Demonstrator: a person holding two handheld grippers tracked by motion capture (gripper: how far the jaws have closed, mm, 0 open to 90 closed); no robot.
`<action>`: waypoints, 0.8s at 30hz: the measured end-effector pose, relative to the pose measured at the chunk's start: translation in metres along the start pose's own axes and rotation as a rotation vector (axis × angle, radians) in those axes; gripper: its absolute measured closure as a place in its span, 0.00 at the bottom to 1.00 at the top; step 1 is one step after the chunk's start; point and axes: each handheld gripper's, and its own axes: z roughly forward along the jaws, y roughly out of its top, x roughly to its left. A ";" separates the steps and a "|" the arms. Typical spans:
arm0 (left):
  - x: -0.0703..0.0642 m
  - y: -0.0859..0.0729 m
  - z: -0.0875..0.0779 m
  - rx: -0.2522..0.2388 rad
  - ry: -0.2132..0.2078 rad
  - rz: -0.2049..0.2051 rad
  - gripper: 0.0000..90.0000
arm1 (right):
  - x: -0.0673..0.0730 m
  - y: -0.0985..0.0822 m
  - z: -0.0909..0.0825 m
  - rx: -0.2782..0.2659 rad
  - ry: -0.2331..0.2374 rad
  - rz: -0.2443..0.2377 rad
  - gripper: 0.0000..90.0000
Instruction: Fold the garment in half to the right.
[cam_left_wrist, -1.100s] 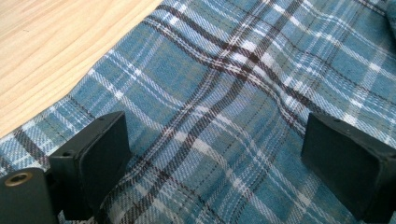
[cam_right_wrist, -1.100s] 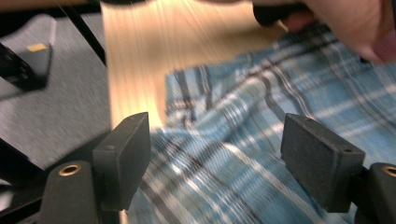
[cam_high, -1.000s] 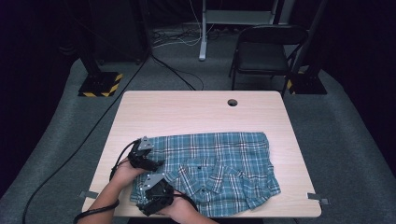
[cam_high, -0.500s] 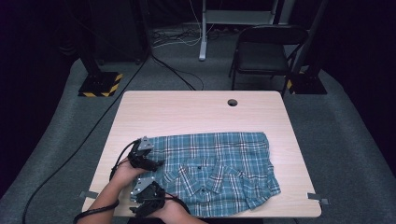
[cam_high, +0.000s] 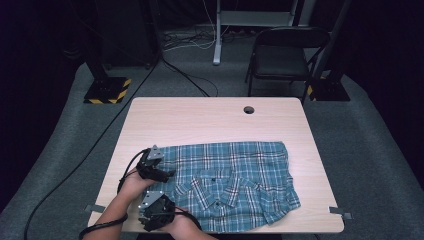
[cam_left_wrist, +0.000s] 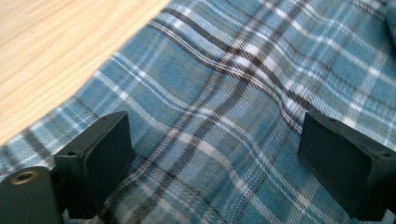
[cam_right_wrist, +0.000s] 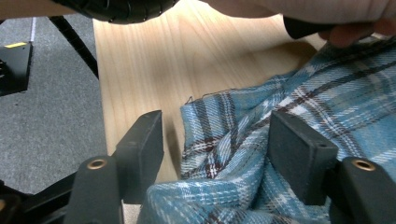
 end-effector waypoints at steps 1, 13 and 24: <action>0.002 0.001 -0.003 -0.011 0.007 -0.010 0.13 | 0.000 0.000 0.000 -0.001 -0.005 -0.002 0.41; 0.039 -0.012 -0.023 -0.054 0.105 -0.185 0.16 | 0.000 -0.002 -0.003 -0.003 -0.061 -0.013 0.63; 0.054 -0.016 -0.026 -0.050 0.185 -0.245 0.19 | -0.001 -0.006 -0.010 -0.002 -0.059 -0.009 0.79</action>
